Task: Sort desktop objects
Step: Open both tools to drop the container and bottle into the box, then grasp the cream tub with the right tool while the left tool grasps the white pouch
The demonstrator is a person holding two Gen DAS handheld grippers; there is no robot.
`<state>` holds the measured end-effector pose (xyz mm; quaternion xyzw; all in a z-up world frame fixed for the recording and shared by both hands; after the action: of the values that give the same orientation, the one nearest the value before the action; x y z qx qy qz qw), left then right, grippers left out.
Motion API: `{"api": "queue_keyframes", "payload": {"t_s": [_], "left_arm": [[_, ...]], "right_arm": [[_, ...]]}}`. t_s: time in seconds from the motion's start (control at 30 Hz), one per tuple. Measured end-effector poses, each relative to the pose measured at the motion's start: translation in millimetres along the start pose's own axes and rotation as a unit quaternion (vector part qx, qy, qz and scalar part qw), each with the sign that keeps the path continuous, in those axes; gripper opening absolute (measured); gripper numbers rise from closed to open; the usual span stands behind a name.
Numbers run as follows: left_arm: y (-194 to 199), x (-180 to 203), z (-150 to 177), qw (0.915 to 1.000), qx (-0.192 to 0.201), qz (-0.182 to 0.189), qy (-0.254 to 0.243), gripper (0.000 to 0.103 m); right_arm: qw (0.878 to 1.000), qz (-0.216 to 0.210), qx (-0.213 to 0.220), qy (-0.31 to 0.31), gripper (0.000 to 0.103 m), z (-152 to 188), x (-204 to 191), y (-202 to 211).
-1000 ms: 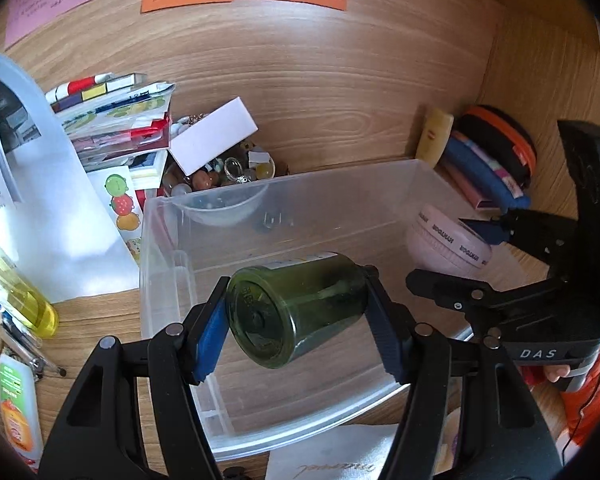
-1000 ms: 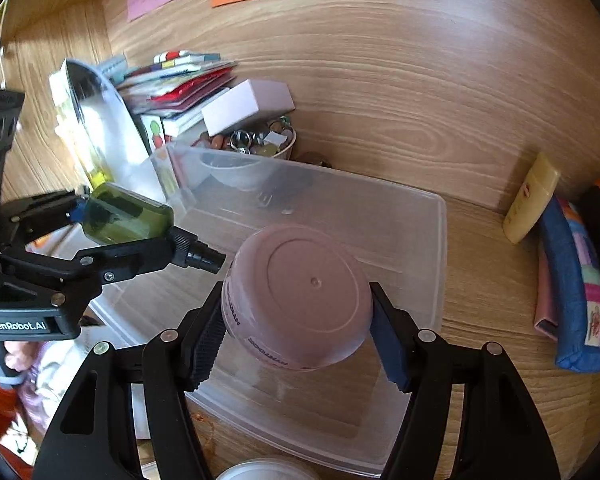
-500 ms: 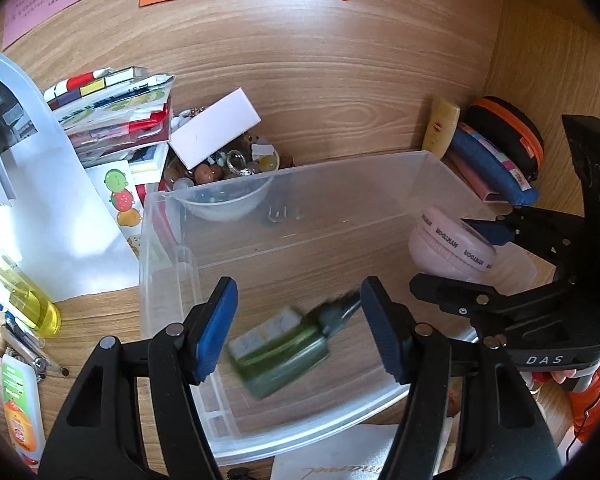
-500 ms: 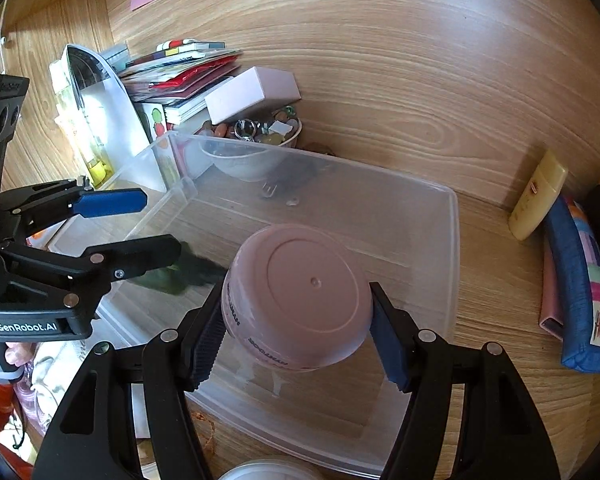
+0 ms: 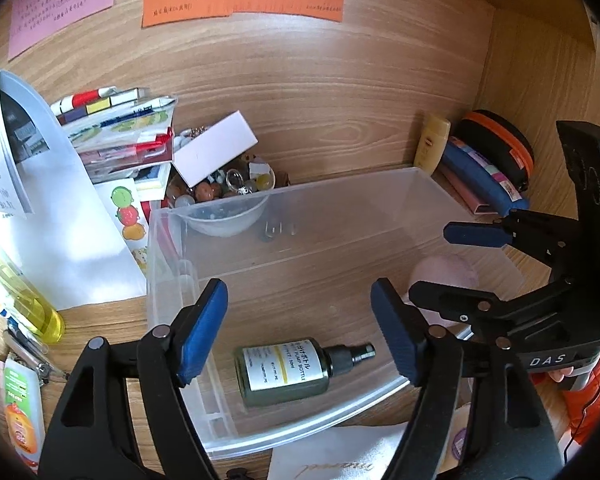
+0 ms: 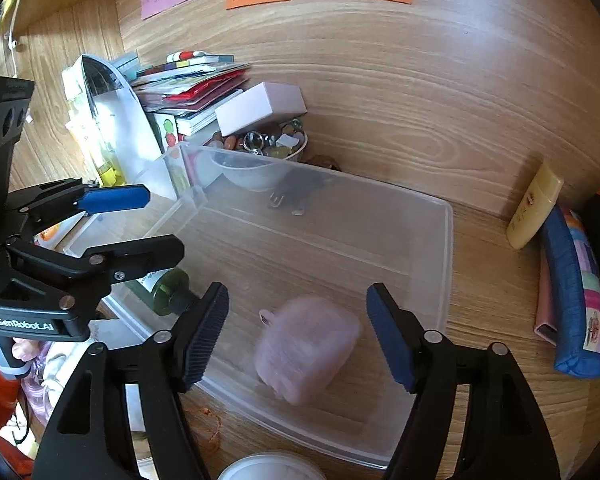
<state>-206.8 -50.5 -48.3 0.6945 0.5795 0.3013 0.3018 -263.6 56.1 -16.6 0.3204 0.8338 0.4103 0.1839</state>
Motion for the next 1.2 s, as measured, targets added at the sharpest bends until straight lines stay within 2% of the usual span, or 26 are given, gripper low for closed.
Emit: {"api": "queue_keyframes", "payload": {"t_s": [0.13, 0.33, 0.43, 0.53, 0.7, 0.9, 1.03, 1.2], "left_arm": [[3.5, -0.8, -1.6, 0.9998, 0.005, 0.018, 0.006, 0.087], [14.2, -2.5, -5.2, 0.9997, 0.026, -0.003, 0.002, 0.094], [21.1, -2.4, -7.3, 0.9991, 0.037, -0.019, 0.001, 0.095], [31.2, -3.1, -9.8, 0.9985, 0.046, -0.028, 0.0, 0.095], [58.5, -10.6, -9.8, 0.9979, 0.063, -0.002, 0.019, 0.099], [86.8, -15.7, -3.4, 0.9949, 0.09, 0.004, 0.045, 0.101], [97.6, -16.1, 4.9, 0.9938, 0.093, 0.011, 0.059, 0.101], [102.6, -8.3, 21.4, 0.9948, 0.088, -0.013, 0.049, 0.101]], "right_arm": [[1.0, 0.0, 0.001, -0.004, 0.077, -0.2, 1.8, 0.3], [1.0, 0.004, -0.001, 0.025, 0.078, -0.4, -5.9, 5.8], [0.999, 0.007, 0.023, 0.042, 0.084, 0.0, -10.9, 20.5], [0.997, 0.027, 0.043, 0.052, 0.084, 0.6, -12.2, 35.0], [0.996, 0.042, 0.065, 0.041, 0.085, 7.2, -8.0, 64.4], [0.994, 0.055, 0.095, 0.02, 0.094, 30.5, -3.8, 97.3], [0.994, 0.059, 0.096, 0.014, 0.094, 45.1, -4.3, 106.0], [0.994, 0.062, 0.089, 0.014, 0.094, 65.5, -10.5, 107.8]]}}
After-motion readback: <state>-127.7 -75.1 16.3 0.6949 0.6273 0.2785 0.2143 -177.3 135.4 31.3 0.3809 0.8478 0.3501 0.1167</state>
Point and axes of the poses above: each gripper's, at about its wrist camera, not at the fingertips, and y roughly against the way its jaws point, x to its right, z to its underside, the point moved 2 cm from there along -y, roughly the way its jaws point, and after that the axes turned 7 degrees about -x, right-handed, at the moved point
